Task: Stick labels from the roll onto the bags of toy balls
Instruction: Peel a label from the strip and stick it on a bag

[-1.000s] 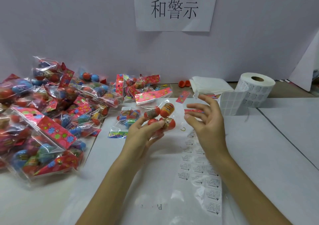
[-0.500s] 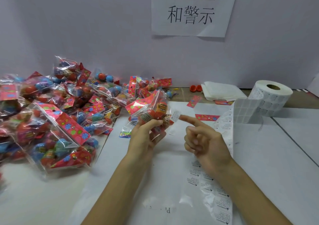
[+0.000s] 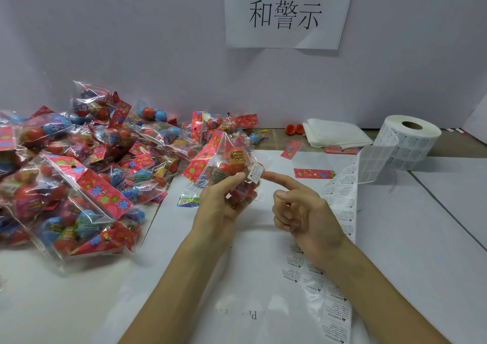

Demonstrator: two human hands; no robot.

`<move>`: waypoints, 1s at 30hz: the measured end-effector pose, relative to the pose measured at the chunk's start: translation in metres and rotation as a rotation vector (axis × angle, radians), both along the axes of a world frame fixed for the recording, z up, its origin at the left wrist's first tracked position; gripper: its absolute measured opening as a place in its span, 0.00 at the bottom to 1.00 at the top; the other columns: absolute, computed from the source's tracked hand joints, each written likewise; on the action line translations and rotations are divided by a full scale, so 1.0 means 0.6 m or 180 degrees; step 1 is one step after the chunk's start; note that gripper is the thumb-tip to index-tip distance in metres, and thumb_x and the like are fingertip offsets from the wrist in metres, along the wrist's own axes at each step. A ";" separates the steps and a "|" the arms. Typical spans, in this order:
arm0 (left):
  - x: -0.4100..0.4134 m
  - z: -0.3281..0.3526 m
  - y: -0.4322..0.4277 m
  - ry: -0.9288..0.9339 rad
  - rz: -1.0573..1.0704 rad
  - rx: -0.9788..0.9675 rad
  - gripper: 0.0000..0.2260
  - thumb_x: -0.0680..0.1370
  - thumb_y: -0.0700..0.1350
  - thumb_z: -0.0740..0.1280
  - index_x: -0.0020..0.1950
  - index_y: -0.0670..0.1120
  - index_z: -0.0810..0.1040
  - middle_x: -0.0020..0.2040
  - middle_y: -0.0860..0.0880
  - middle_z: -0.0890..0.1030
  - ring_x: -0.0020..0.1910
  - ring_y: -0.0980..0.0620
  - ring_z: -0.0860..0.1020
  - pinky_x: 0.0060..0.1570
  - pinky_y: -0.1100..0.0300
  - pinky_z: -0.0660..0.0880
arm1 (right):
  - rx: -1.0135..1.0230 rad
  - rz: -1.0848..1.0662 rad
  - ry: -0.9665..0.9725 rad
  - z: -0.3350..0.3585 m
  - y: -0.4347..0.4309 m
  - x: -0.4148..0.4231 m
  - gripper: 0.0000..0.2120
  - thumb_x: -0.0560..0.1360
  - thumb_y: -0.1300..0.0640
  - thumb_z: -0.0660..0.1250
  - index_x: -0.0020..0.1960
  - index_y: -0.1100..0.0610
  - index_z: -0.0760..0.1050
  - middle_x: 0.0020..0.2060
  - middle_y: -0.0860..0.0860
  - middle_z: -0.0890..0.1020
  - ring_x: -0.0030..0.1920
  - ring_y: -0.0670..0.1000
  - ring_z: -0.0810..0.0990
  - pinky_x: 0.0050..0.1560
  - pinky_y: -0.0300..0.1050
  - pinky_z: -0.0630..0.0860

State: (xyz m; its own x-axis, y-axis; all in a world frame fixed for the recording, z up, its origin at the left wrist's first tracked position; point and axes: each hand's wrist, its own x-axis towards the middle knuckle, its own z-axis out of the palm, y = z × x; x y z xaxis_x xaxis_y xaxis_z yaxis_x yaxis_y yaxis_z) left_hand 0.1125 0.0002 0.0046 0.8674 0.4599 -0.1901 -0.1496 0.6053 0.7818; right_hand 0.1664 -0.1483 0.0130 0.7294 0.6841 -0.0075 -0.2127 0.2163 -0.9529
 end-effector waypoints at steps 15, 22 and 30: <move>-0.003 0.005 -0.002 -0.0010 0.0031 0.0067 0.09 0.78 0.38 0.69 0.58 0.41 0.83 0.53 0.41 0.86 0.52 0.44 0.85 0.50 0.56 0.83 | -0.0079 -0.0037 -0.0256 -0.004 0.002 0.001 0.22 0.70 0.54 0.65 0.61 0.44 0.83 0.29 0.49 0.67 0.30 0.46 0.63 0.29 0.38 0.64; 0.000 0.000 -0.004 0.0053 -0.0035 0.0138 0.07 0.77 0.38 0.70 0.47 0.46 0.88 0.51 0.41 0.87 0.52 0.44 0.86 0.48 0.56 0.83 | -0.0486 -0.0499 -0.0895 -0.015 0.005 -0.003 0.23 0.75 0.59 0.66 0.68 0.42 0.78 0.27 0.52 0.72 0.28 0.45 0.67 0.31 0.36 0.68; 0.001 -0.001 -0.009 -0.0014 -0.0035 0.0239 0.08 0.78 0.37 0.68 0.56 0.41 0.82 0.49 0.41 0.87 0.51 0.42 0.86 0.46 0.56 0.84 | -0.1302 -0.0633 -0.1137 -0.026 0.002 0.016 0.34 0.80 0.56 0.68 0.81 0.46 0.57 0.31 0.45 0.79 0.28 0.40 0.72 0.39 0.44 0.70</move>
